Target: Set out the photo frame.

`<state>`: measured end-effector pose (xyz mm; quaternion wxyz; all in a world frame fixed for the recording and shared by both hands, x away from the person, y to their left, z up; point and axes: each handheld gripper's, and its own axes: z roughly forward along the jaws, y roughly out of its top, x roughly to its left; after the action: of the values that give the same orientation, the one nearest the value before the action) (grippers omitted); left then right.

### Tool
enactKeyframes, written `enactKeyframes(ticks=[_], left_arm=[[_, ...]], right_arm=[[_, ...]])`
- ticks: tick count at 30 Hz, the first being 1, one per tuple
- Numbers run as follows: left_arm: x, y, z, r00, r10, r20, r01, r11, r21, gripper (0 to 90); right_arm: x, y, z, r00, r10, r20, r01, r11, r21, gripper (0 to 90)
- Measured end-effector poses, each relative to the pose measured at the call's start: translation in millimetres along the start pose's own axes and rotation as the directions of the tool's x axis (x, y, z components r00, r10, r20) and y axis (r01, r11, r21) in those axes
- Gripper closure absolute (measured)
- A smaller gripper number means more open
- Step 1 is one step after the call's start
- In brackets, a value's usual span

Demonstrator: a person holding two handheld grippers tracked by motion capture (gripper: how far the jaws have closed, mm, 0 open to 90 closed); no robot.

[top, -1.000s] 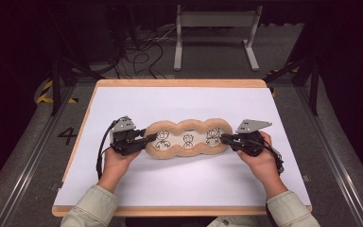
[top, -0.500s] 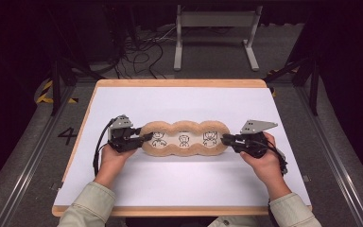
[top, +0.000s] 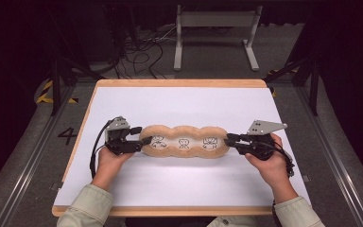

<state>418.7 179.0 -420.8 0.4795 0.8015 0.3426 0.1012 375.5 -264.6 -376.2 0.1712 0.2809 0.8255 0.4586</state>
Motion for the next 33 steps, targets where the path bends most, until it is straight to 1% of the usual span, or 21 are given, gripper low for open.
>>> enactKeyframes(ticks=[1, 2, 4, 6, 8, 9, 10, 11, 14, 15, 16, 17, 19, 20, 21, 23, 27, 29, 30, 31, 33], left_arm=[[-0.2, -0.8, -2.5, 1.0, 0.007, -0.006, -0.007, 1.0, -0.002, 32.7], [-1.6, -1.8, -5.0, 0.9999, 0.004, -0.015, -0.004, 1.0, -0.003, 31.9], [-3.4, -3.1, -10.6, 0.9997, 0.011, -0.021, -0.011, 0.9999, -0.009, 30.1], [-6.7, -4.8, -17.0, 0.9993, 0.012, -0.035, -0.013, 0.9998, -0.018, 28.9], [-7.8, -5.7, -19.6, 0.999, 0.015, -0.041, -0.015, 0.9997, -0.021, 27.3], [-9.6, -8.2, -24.9, 0.9983, 0.02, -0.055, -0.022, 0.9996, -0.019, 26.4], [-10.5, -9.3, -27.4, 0.9983, 0.019, -0.055, -0.02, 0.9997, -0.014, 25.9], [-11.2, -10.0, -30.3, 0.9976, 0.025, -0.064, -0.026, 0.9996, -0.01, 25.2], [-12.5, -12.0, -39.1, 0.9969, 0.029, -0.073, -0.03, 0.9994, -0.014, 22.5], [-12.5, -12.0, -39.1, 0.9969, 0.029, -0.073, -0.03, 0.9994, -0.014, 22.0], [-13.1, -13.0, -41.7, 0.9972, 0.024, -0.071, -0.025, 0.9995, -0.018, 22.0], [-13.3, -16.4, -46.4, 0.9967, 0.024, -0.077, -0.026, 0.9993, -0.026, 21.9], [-12.0, -19.2, -48.8, 0.9966, 0.013, -0.081, -0.015, 0.9996, -0.023, 21.6], [-12.0, -19.2, -48.8, 0.9966, 0.013, -0.081, -0.015, 0.9996, -0.023, 21.5], [-10.0, -21.2, -50.7, 0.9963, 0.01, -0.085, -0.012, 0.9997, -0.023, 21.5], [-9.7, -23.2, -52.5, 0.9965, 0.002, -0.083, -0.004, 0.9997, -0.025, 21.4], [-11.3, -26.6, -53.7, 0.9965, -0.003, -0.084, 0.001, 0.9997, -0.024, 21.3], [-10.9, -30.9, -53.5, 0.9964, -0.005, -0.085, 0.004, 0.9999, -0.016, 21.3], [-10.9, -30.9, -53.5, 0.9964, -0.005, -0.085, 0.004, 0.9999, -0.016, 21.2], [-9.9, -33.7, -53.9, 0.9967, -0.011, -0.081, 0.01, 0.9999, -0.007, 21.2], [-6.6, -41.8, -54.8, 0.9964, -0.055, -0.064, 0.055, 0.9985, -0.005, 20.6]], right_arm=[[-0.4, 0.6, -1.2, 1.0, 0.0, 0.001, 0.0, 1.0, -0.004, 72.8], [-0.8, 1.1, -2.4, 1.0, 0.001, 0.002, -0.001, 1.0, -0.008, 72.4], [-1.7, 2.3, -4.8, 1.0, 0.003, 0.005, -0.003, 1.0, -0.015, 71.2], [-2.7, 3.3, -7.2, 0.9999, 0.008, 0.007, -0.008, 1.0, -0.023, 68.8], [-3.8, 4.3, -9.8, 0.9998, 0.019, 0.007, -0.018, 0.999, -0.031, 65.5], [-4.4, 4.8, -10.9, 0.9997, 0.021, 0.009, -0.02, 0.999, -0.034, 63.8], [-5.0, 5.0, -11.8, 0.9996, 0.023, 0.013, -0.023, 0.999, -0.036, 62.1], [-6.1, 5.1, -12.8, 0.9996, 0.025, 0.015, -0.025, 0.999, -0.038, 60.0], [-9.7, 5.0, -15.0, 0.9992, 0.036, 0.017, -0.035, 0.999, -0.035, 54.4], [-10.7, 4.6, -15.8, 0.9991, 0.04, 0.017, -0.039, 0.999, -0.034, 52.1], [-10.7, 4.6, -15.8, 0.9991, 0.04, 0.017, -0.039, 0.999, -0.034, 52.1], [-13.0, 3.2, -17.3, 0.9987, 0.049, 0.01, -0.049, 0.999, -0.023, 46.4], [-14.9, 1.2, -18.5, 0.9986, 0.052, 0.007, -0.051, 0.999, -0.009, 42.9], [-14.9, 1.2, -18.5, 0.9986, 0.052, 0.007, -0.051, 0.999, -0.009, 42.9], [-17.5, -2.3, -20.5, 0.9981, 0.06, 0.01, -0.06, 0.998, 0.001, 40.2], [-20.0, -5.6, -22.5, 0.9977, 0.067, 0.015, -0.067, 0.998, 0.012, 37.5], [-23.4, -10.1, -26.1, 0.9969, 0.075, 0.023, -0.075, 0.997, 0.016, 33.8], [-27.5, -15.6, -29.5, 0.996, 0.084, 0.031, -0.085, 0.996, 0.025, 29.3], [-27.5, -15.6, -29.5, 0.996, 0.084, 0.031, -0.085, 0.996, 0.025, 29.3], [-28.9, -17.6, -30.1, 0.9957, 0.086, 0.033, -0.087, 0.996, 0.031, 28.0], [-33.1, -24.6, -30.9, 0.9943, 0.1, 0.039, -0.101, 0.994, 0.048, 24.7]])
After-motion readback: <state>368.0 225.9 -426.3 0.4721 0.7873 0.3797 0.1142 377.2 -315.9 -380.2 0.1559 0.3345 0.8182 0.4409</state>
